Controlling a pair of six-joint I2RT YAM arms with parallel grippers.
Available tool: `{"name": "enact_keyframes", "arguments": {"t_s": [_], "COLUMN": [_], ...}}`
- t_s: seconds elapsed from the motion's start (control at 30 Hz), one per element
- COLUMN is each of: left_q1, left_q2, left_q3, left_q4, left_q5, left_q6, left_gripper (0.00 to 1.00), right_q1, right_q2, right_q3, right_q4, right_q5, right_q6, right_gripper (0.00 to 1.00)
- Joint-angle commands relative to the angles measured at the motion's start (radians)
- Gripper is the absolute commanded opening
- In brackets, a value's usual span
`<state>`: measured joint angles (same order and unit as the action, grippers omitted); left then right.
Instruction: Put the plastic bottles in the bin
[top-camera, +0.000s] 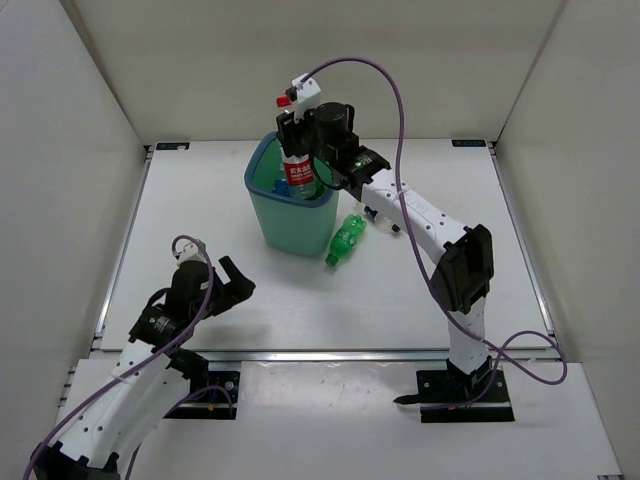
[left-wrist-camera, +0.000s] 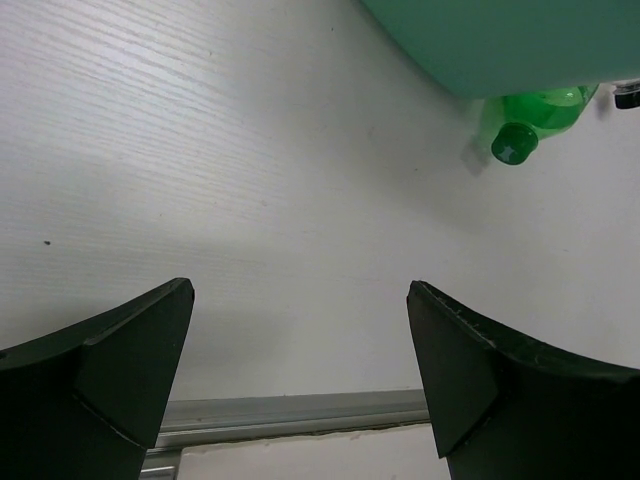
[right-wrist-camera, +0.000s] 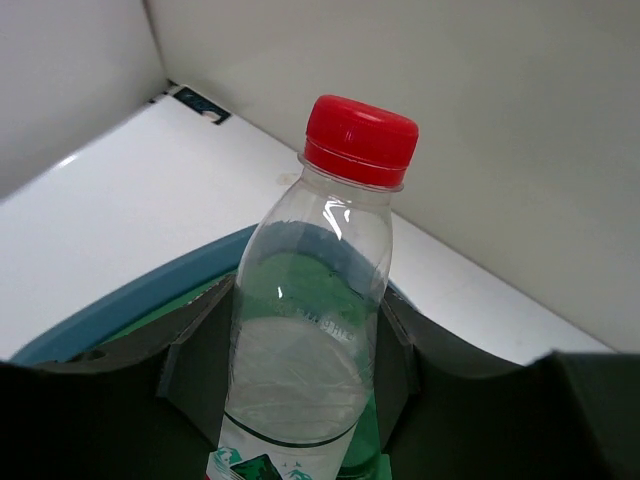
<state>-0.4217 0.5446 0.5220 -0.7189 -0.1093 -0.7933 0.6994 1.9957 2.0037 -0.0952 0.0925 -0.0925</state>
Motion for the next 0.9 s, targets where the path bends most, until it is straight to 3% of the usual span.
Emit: {"name": "enact_keyframes", "arguments": {"t_s": [0.0, 0.2, 0.33, 0.37, 0.43, 0.53, 0.73, 0.87], "left_q1": [0.004, 0.006, 0.009, 0.005, -0.005, -0.023, -0.083, -0.196], "left_q2": [0.018, 0.051, 0.072, 0.074, 0.069, 0.081, 0.170, 0.285], "left_q3": [-0.005, -0.004, 0.016, 0.022, 0.038, 0.068, 0.119, 0.171], "left_q4": [0.002, 0.022, 0.023, 0.022, 0.024, 0.035, 0.140, 0.196], "left_q5": [0.009, 0.006, 0.014, 0.008, 0.004, -0.018, 0.020, 0.039], "left_q6": [0.006, 0.020, 0.042, 0.049, 0.071, 0.130, 0.276, 0.342], "left_gripper": [0.98, 0.99, 0.98, 0.99, 0.98, 0.99, 0.98, 0.99], "right_q1": [-0.012, 0.038, 0.042, 0.034, 0.037, 0.040, 0.035, -0.024], "right_q2": [-0.037, -0.083, -0.095, -0.098, -0.132, -0.196, -0.278, -0.336], "right_q3": [0.021, -0.182, -0.249, -0.275, -0.331, -0.390, -0.281, -0.240], "right_q4": [0.115, 0.227, 0.204, 0.198, 0.218, 0.255, 0.096, -0.021], "right_q5": [-0.115, -0.053, -0.028, -0.037, -0.039, -0.034, -0.046, -0.106], "right_q6": [0.140, 0.171, 0.174, 0.186, 0.206, 0.209, 0.136, 0.201], "right_gripper": [0.15, 0.21, 0.25, 0.30, 0.66, 0.95, 0.99, 0.99]}}
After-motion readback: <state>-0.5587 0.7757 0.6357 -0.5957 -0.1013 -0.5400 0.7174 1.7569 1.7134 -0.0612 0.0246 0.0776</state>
